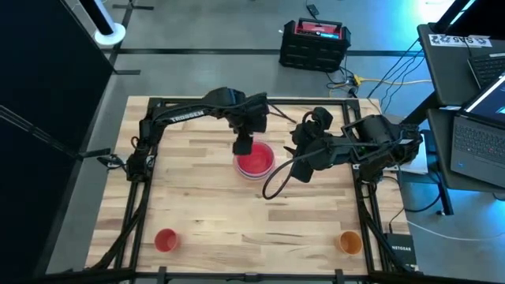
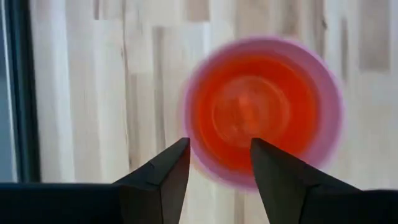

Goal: Nest bowls inside each other
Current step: Move the orange cup to the left of the stacked bowls

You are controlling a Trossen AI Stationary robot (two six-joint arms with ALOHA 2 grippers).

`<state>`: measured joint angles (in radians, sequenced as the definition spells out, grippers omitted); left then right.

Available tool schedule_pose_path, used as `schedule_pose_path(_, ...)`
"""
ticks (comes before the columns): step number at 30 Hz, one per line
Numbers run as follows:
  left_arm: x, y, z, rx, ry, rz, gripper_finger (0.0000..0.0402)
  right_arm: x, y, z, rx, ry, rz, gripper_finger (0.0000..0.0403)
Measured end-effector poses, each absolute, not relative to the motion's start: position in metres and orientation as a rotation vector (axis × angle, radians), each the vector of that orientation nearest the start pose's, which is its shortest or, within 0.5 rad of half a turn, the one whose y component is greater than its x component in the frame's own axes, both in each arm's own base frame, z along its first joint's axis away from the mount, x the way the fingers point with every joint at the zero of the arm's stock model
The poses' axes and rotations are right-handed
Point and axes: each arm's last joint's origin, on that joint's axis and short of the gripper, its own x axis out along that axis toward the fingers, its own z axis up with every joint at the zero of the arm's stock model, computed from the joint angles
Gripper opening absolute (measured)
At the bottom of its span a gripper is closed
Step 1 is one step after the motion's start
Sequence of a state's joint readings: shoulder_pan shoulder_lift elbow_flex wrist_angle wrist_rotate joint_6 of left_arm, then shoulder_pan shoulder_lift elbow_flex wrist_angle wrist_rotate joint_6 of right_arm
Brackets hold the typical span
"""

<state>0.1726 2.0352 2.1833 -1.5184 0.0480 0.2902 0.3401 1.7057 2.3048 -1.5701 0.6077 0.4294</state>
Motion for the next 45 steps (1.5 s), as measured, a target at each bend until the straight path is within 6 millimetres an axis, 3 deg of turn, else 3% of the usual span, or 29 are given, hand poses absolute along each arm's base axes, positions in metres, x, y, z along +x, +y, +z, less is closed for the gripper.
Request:
schedule_pose_path(5,0.364,0.039,0.366,0.114,1.329,-0.128,0.0157,0.262,0.075,0.469,-0.069,0.829,-0.416,0.0193)
schedule_pose_path(9,0.322,0.001,0.389,0.11,1.295,-0.166,0.0157,0.251,0.071,0.449,-0.081,0.901,-0.445,0.0193)
schedule_pose_path(14,0.269,-0.036,0.393,0.036,1.322,-0.137,0.0157,0.24,0.068,0.415,-0.059,0.967,-0.5,0.0193)
schedule_pose_path(24,0.223,-0.116,0.35,-0.063,1.413,-0.181,0.0157,0.242,0.069,0.392,0.026,0.889,-0.455,0.0193)
schedule_pose_path(33,0.165,-0.162,0.305,-0.12,1.512,-0.184,0.0157,0.242,0.07,0.372,0.094,0.821,-0.412,0.0193)
schedule_pose_path(37,0.169,-0.165,0.283,-0.176,1.5,-0.154,0.0157,0.242,0.07,0.372,0.091,0.82,-0.41,0.0193)
schedule_pose_path(45,0.172,-0.171,0.264,-0.215,1.48,-0.177,0.0155,0.242,0.071,0.372,0.101,0.833,-0.388,0.0193)
